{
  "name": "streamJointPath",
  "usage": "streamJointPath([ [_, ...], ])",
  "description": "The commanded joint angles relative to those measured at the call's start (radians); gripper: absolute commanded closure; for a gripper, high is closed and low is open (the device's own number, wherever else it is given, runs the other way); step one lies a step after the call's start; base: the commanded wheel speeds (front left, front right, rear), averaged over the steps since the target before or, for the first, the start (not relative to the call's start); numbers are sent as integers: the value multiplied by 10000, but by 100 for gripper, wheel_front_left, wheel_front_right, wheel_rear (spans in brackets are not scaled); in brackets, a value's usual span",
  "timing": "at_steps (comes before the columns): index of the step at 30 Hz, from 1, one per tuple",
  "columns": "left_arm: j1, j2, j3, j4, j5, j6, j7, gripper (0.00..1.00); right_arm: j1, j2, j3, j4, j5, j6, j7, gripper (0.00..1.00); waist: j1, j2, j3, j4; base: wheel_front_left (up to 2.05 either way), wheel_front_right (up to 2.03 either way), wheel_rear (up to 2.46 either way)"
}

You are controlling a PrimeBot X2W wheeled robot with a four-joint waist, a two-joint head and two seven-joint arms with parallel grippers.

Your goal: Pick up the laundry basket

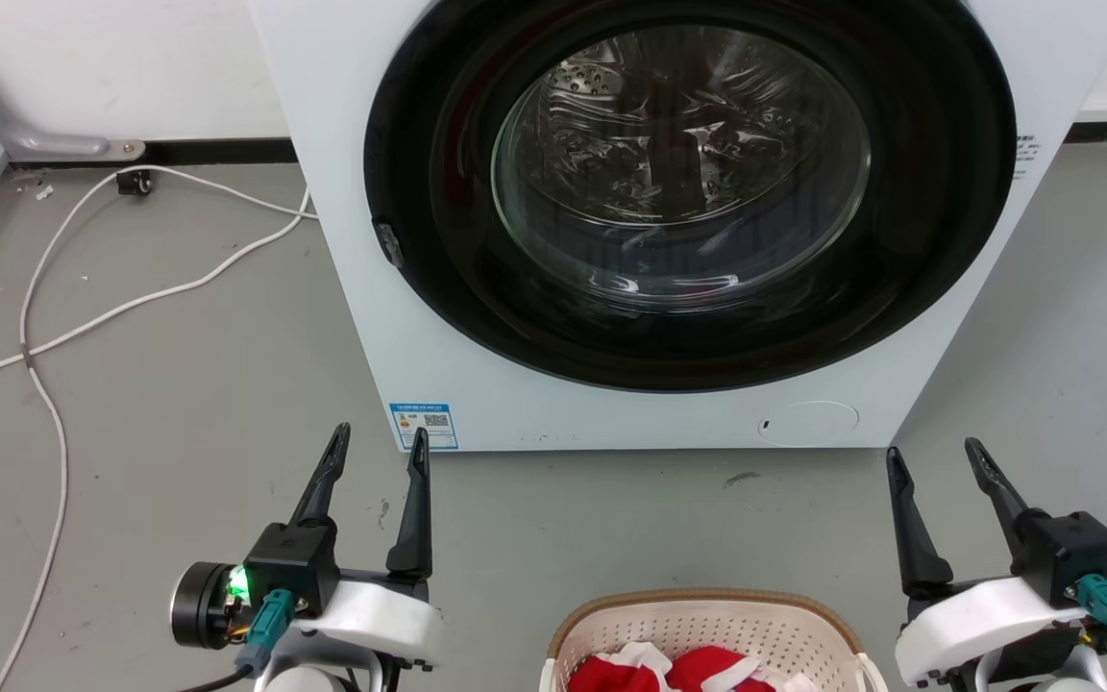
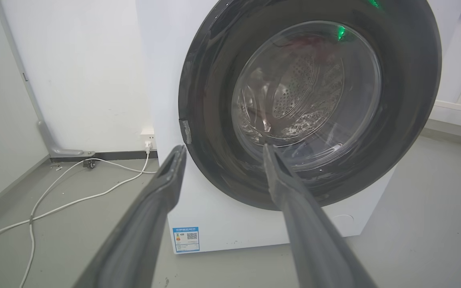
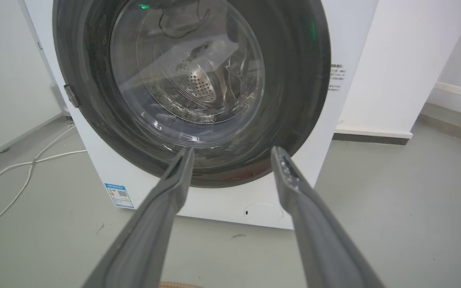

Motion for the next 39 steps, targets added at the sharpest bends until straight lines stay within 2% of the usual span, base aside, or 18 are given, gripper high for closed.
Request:
streamJointPath([
  [1, 64, -9, 27, 5, 44, 30, -46, 0, -86, 45, -12, 36, 23, -3, 15, 0, 0, 0, 13, 1, 0, 0, 0],
  [9, -155, -8, -184, 573, -24, -29, -37, 0, -211, 44, -201, 247, -84, -3, 471, 0, 0, 0, 451, -33, 0, 0, 0],
  [17, -517, -8, -653, 2459, -741, -175, -37, 0, -263, 38, -613, 925, 40, -3, 1327, 0, 0, 0, 1027, -168, 0, 0, 0],
  [27, -1698, -5, -1670, 5368, -1970, -523, 860, 0, -718, 26, -978, 2841, 256, -3, 2550, 0, 0, 0, 1877, -341, 0, 0, 0],
  [39, -3369, -2, -3019, 7974, -3604, -1027, 2763, 0, -2159, -381, -535, 5722, 1065, -5, 3253, 0, 0, 0, 3111, -481, 0, 0, 0],
])
